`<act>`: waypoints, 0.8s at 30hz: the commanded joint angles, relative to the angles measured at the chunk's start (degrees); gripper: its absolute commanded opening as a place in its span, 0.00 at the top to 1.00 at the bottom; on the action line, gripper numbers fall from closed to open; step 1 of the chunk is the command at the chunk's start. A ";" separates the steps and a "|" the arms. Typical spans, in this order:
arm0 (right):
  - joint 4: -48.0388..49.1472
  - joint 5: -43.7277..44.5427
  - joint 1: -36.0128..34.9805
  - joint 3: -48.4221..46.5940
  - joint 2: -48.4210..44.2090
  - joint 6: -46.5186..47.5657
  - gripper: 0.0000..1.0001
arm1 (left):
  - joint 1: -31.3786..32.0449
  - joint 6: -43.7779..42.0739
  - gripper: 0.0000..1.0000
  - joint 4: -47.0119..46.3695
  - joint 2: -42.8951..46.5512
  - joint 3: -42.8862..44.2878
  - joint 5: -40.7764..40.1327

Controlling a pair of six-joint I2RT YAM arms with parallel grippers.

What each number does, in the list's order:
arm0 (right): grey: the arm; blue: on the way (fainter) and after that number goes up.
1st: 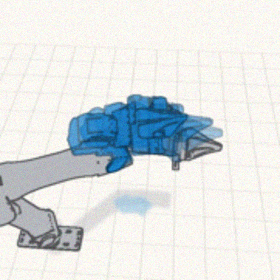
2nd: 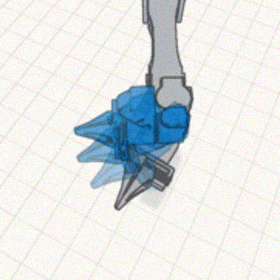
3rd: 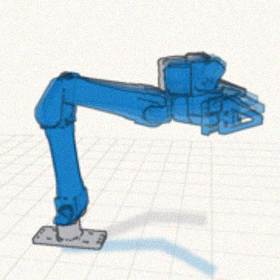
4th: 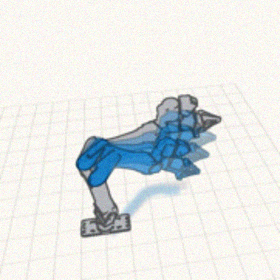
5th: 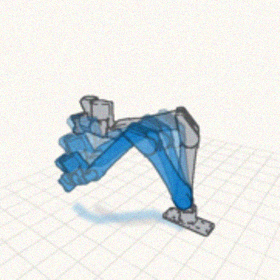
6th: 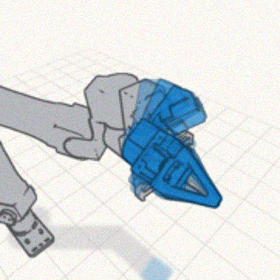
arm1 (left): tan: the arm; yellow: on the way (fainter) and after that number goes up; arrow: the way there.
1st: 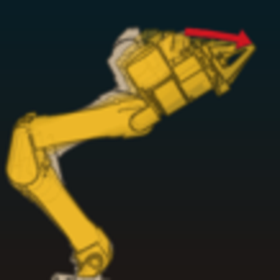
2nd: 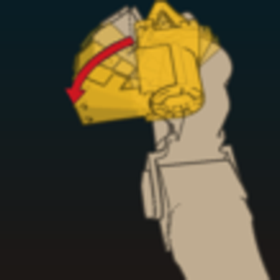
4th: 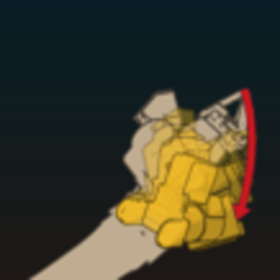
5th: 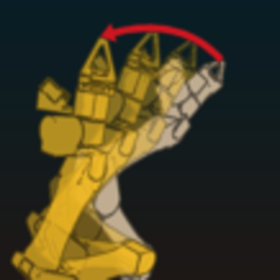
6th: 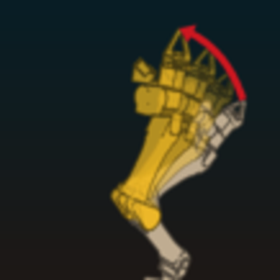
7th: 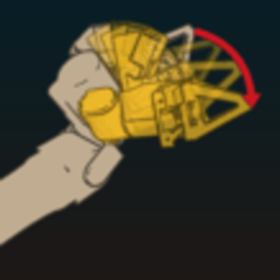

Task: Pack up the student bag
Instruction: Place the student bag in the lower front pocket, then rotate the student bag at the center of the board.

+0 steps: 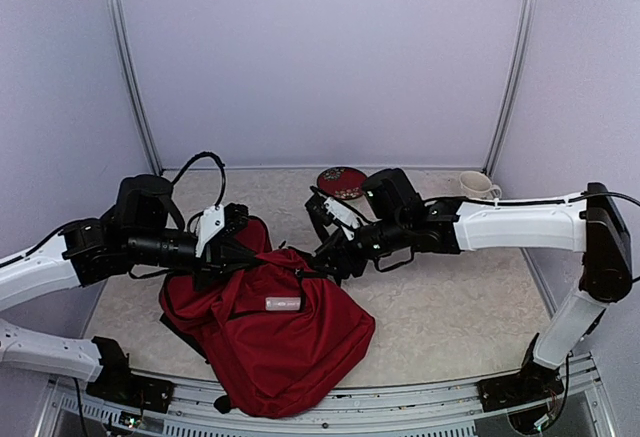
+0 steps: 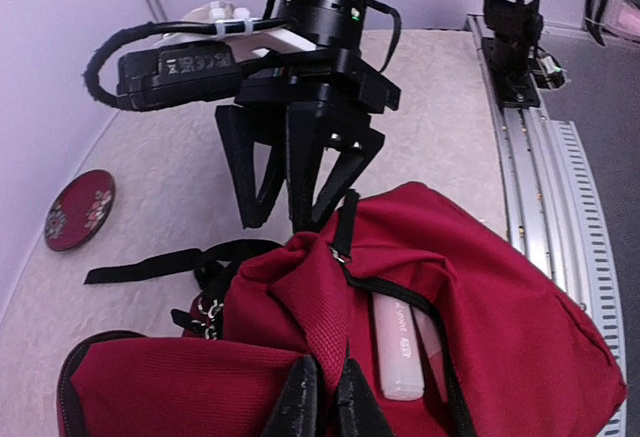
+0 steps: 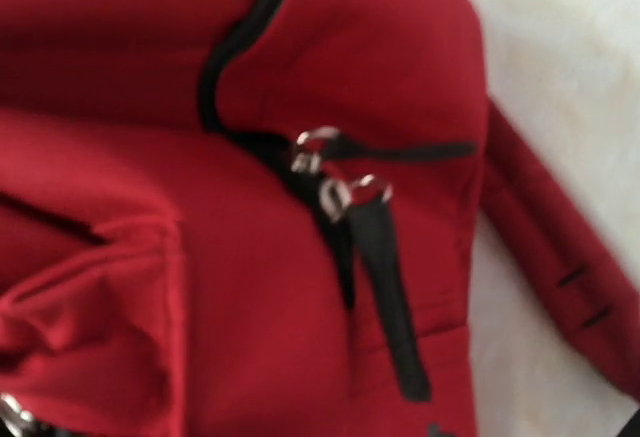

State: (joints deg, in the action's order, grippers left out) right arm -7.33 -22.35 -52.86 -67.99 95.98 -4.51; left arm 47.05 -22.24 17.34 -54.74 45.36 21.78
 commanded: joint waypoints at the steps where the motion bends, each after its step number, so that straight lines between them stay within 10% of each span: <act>1: 4.31 -5.16 1.35 5.59 -7.65 -2.52 0.48 | 4.79 -4.95 0.88 3.89 -6.43 7.93 5.40; 6: 7.23 -5.56 1.36 13.80 -15.02 -3.16 0.45 | 5.69 -3.44 0.87 1.47 -13.65 12.12 -0.34; 10: 7.55 -3.28 1.70 20.18 -18.96 -4.21 0.44 | 5.75 2.66 0.44 -2.70 -14.41 13.35 -16.02; 13: 9.17 -5.42 2.05 23.54 -20.97 -4.71 0.44 | 6.49 6.62 0.32 -3.37 -11.03 14.25 -18.60; 24: 24.20 -15.36 2.37 27.55 -13.39 -11.19 0.36 | 24.07 48.82 0.27 3.67 5.91 -1.07 -44.36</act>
State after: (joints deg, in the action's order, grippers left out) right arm 10.59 -33.54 -50.76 -39.99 77.82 -12.75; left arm 67.83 3.57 15.00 -50.89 51.92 -9.04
